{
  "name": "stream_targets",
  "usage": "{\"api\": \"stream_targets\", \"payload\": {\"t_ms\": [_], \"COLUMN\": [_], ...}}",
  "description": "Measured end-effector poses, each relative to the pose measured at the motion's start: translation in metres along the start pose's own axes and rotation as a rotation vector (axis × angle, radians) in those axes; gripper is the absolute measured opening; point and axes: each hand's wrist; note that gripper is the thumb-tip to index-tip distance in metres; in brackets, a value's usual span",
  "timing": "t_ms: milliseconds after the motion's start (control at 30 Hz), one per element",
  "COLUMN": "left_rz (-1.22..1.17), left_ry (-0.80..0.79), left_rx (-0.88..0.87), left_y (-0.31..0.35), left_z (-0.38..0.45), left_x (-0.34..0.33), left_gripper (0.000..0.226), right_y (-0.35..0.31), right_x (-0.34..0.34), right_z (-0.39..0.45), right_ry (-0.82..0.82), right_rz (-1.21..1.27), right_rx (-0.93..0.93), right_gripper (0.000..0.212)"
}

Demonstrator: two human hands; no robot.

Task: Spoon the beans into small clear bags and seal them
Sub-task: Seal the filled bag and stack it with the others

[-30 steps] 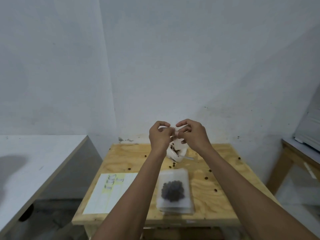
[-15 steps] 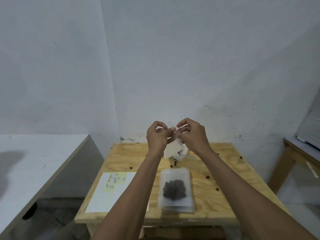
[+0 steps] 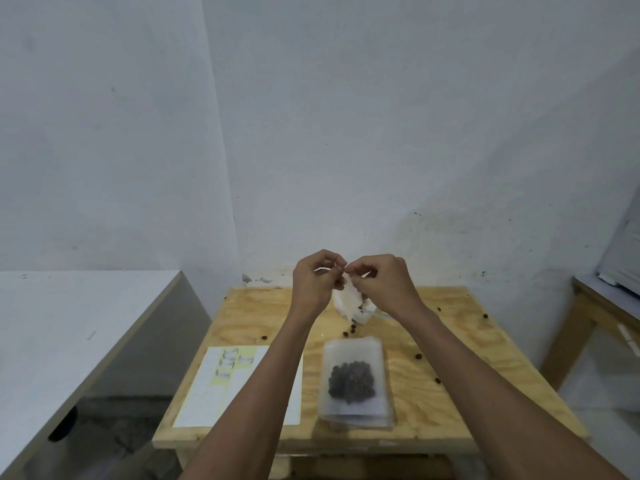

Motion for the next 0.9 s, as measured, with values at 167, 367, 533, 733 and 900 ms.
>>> {"api": "stream_targets", "payload": {"t_ms": [167, 367, 533, 733, 900], "left_rz": [-0.036, -0.059, 0.139, 0.376, 0.495], "left_ry": [-0.002, -0.016, -0.033, -0.1, -0.06], "left_rx": [0.142, 0.158, 0.009, -0.017, -0.118], "left_y": [-0.002, -0.004, -0.004, 0.007, 0.015], "left_z": [-0.004, -0.003, 0.002, -0.001, 0.003], "left_x": [-0.007, -0.005, -0.003, 0.009, 0.015], "left_gripper": [0.008, 0.019, 0.02, 0.021, 0.016], "right_y": [-0.002, 0.001, -0.002, 0.005, 0.008], "right_x": [-0.011, -0.013, -0.014, -0.006, -0.005], "right_z": [-0.001, -0.001, 0.003, 0.009, 0.01], "right_ry": [0.034, 0.029, 0.064, 0.11, 0.068], "right_rz": [-0.057, -0.064, -0.096, -0.253, -0.195], "right_rx": [-0.041, -0.046, -0.086, -0.053, -0.04], "right_gripper": [0.018, 0.01, 0.011, 0.022, 0.02]}}
Point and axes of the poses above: each hand's wrist, its own z-axis towards the middle knuckle, its own x-axis out of the back of the hand, y = z × x, and after that the axes turned 12 degrees about x, right-handed
